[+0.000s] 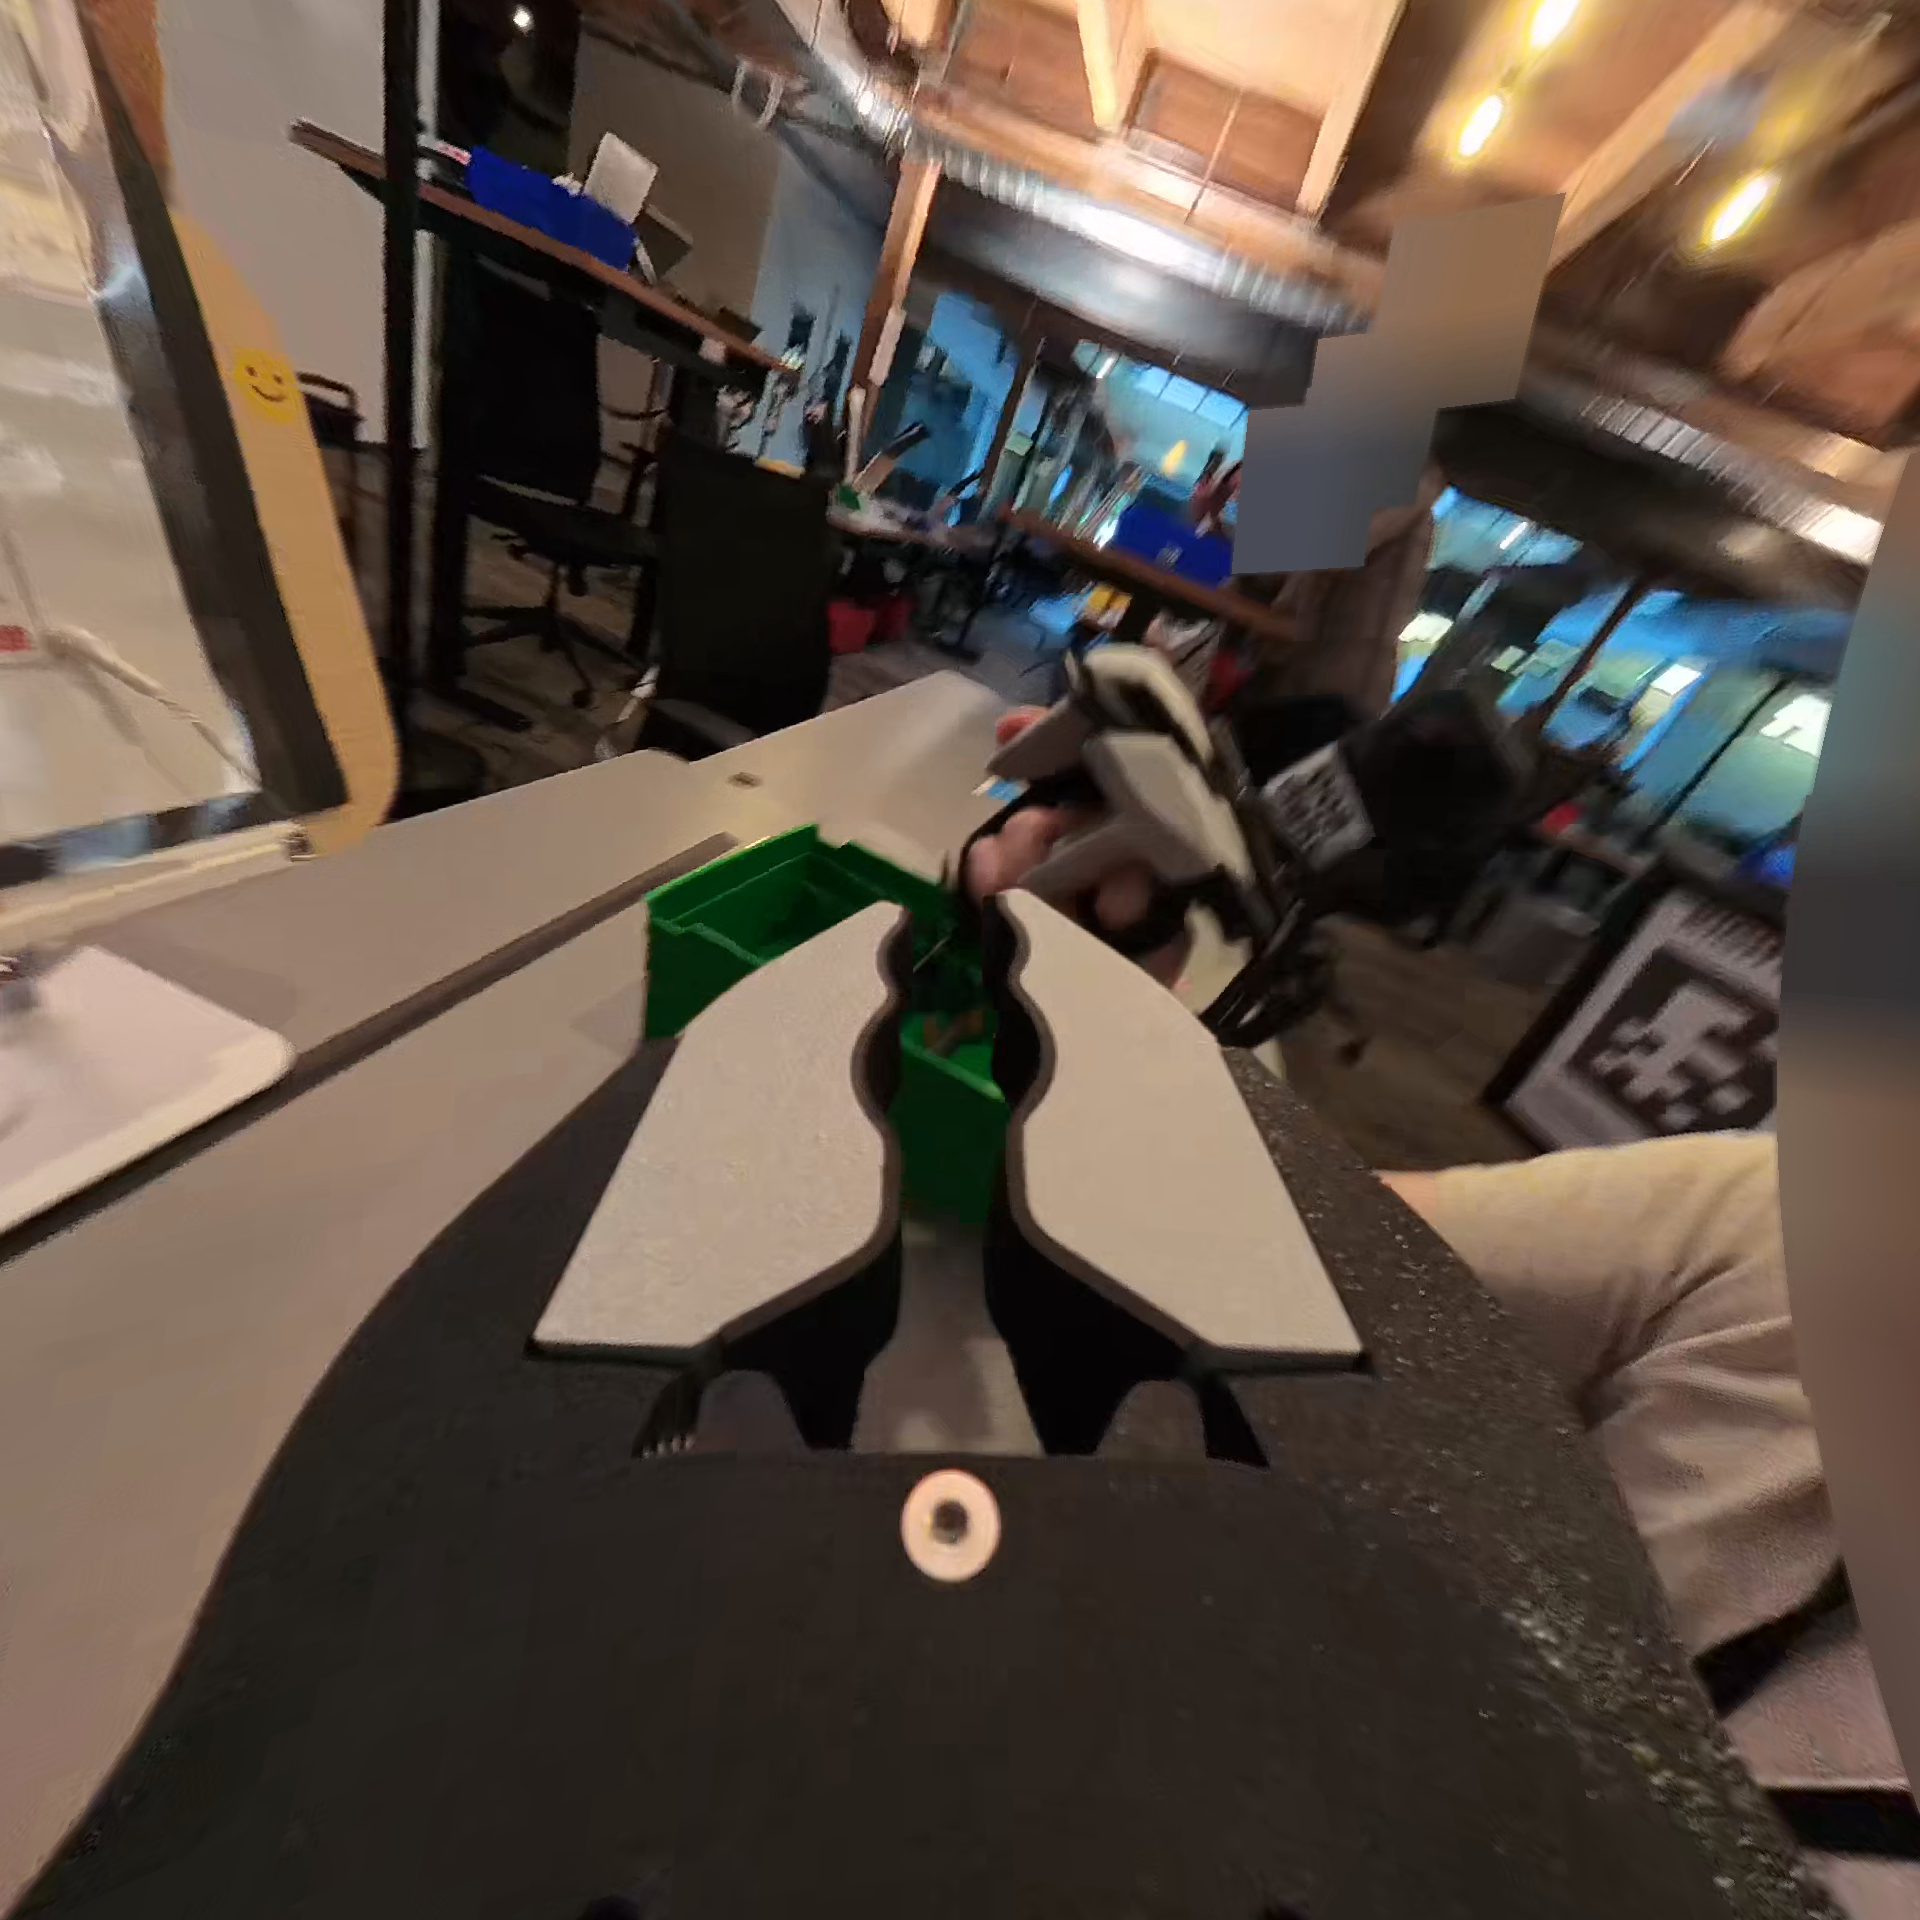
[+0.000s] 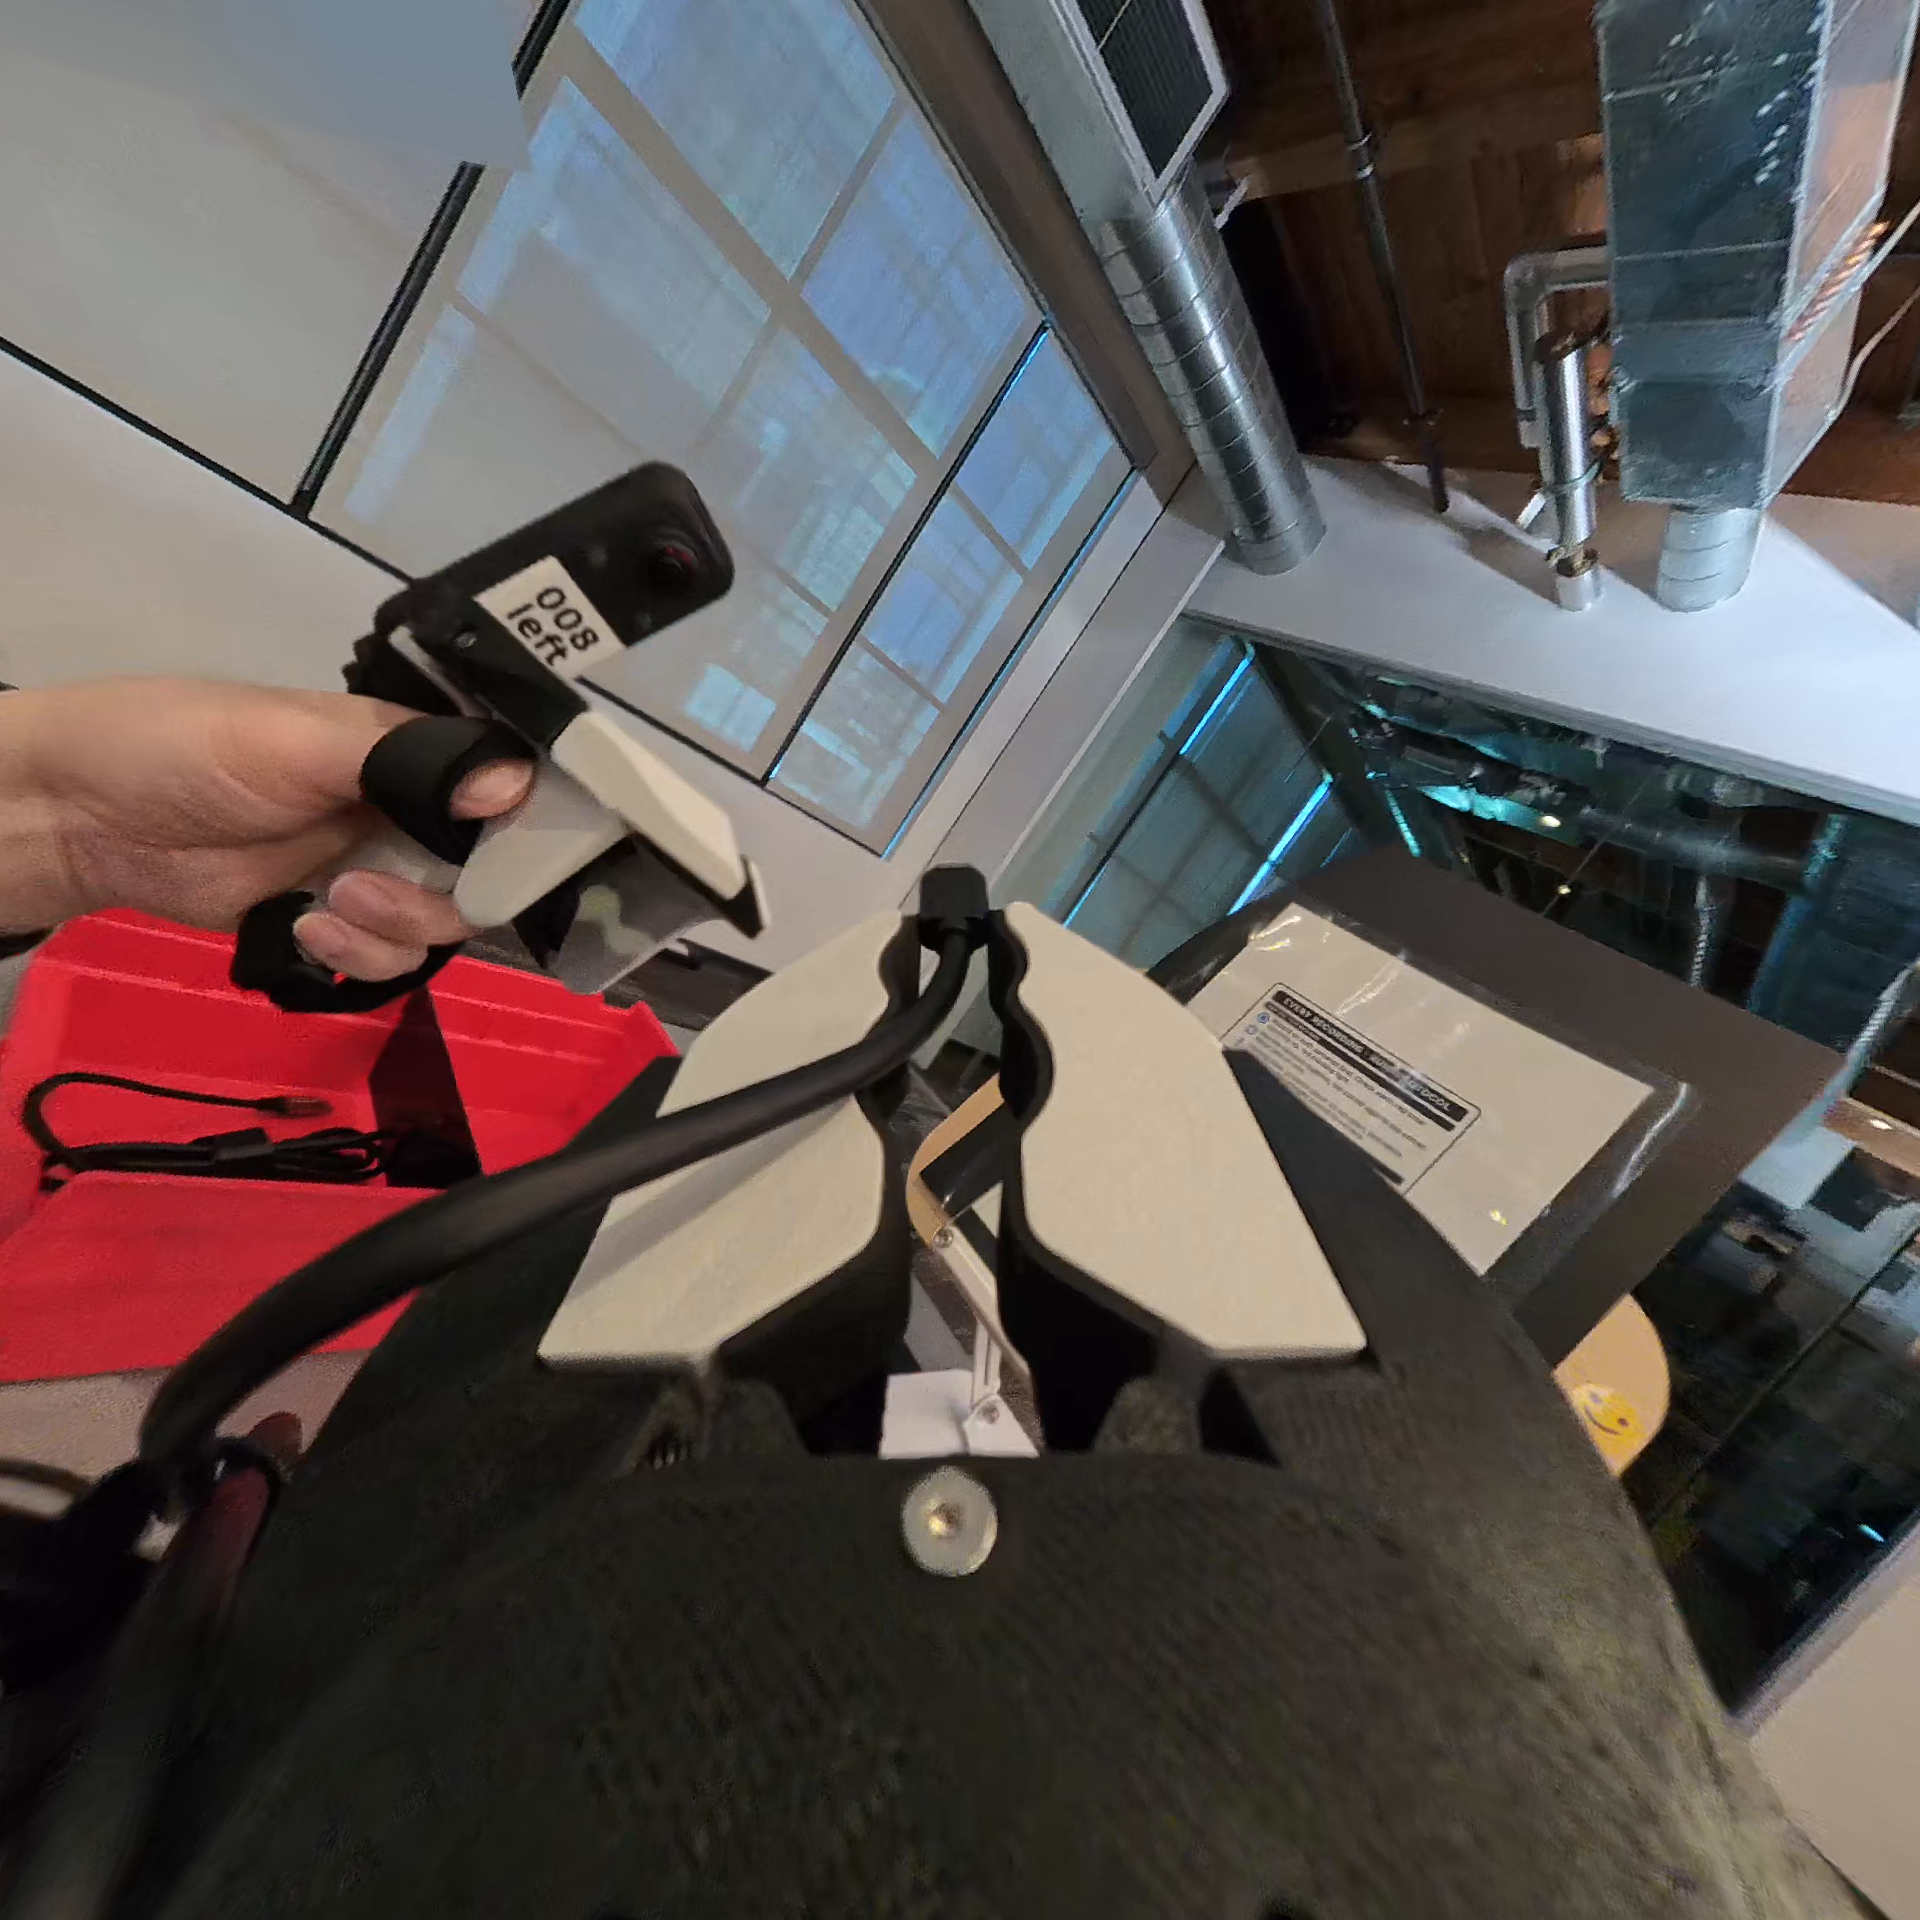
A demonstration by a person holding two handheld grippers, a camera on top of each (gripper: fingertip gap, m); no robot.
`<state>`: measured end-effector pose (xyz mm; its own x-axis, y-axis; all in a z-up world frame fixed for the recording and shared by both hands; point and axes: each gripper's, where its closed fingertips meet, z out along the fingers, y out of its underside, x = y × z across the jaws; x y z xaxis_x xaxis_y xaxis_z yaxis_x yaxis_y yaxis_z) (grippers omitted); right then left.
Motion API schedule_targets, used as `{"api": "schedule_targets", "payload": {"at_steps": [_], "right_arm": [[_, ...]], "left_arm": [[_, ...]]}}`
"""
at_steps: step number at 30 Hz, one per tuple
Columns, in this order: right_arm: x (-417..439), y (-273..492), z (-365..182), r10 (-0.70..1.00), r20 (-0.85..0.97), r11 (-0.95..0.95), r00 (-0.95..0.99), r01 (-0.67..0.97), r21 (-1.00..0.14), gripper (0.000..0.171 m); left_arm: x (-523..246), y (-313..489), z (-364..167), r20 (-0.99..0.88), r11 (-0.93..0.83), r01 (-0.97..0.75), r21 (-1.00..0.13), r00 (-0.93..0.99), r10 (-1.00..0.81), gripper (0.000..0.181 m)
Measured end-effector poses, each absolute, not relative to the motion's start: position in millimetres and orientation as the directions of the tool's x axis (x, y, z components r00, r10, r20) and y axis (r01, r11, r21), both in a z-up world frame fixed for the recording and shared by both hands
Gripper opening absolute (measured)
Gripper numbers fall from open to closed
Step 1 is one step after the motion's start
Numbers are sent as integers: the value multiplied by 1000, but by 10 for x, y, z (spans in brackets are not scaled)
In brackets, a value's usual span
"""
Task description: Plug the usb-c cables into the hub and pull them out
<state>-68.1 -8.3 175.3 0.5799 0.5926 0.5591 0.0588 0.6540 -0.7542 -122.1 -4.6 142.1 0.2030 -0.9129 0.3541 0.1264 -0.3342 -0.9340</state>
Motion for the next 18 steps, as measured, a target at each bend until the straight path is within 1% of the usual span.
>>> {"api": "schedule_targets", "payload": {"at_steps": [2, 5, 7, 9, 11, 14, 16, 17, 18], "right_arm": [[-541, -139, 1848, 606, 555, 651, 570, 47, -758, 13], [-339, -242, 1958, 616, 567, 647, 547, 59, -760, 13], [-204, -330, 2038, 613, 575, 657, 542, 54, -752, 13], [-85, -423, 2110, 610, 579, 668, 540, 42, -743, 13], [8, -534, 2184, 602, 588, 690, 541, 20, -724, 13], [88, -683, 2258, 588, 603, 715, 539, 3, -699, 13], [108, -763, 2284, 581, 614, 727, 535, -1, -687, 13], [118, -791, 2295, 576, 617, 731, 535, -1, -682, 13], [124, -815, 2303, 572, 622, 737, 535, -1, -676, 13]], "left_arm": [[-1204, -79, 1337, 225, -236, 2, -972, 308, -924, 19], [-1157, -196, 1184, 70, -139, -158, -978, 379, -923, 24], [-1088, -290, 995, 15, -123, -266, -956, 376, -926, 39], [-992, -410, 666, -3, -141, -420, -897, 324, -946, 42], [-930, -491, 251, 1, -172, -575, -800, 285, -959, 42], [-1010, -479, -430, -49, -178, -808, -562, 247, -968, 33], [-1138, -337, -765, -136, -140, -898, -418, 214, -967, 34], [-1225, -281, -901, -151, -130, -927, -352, 193, -969, 35], [-1310, -270, -1023, -129, -128, -950, -284, 171, -977, 36]]}}
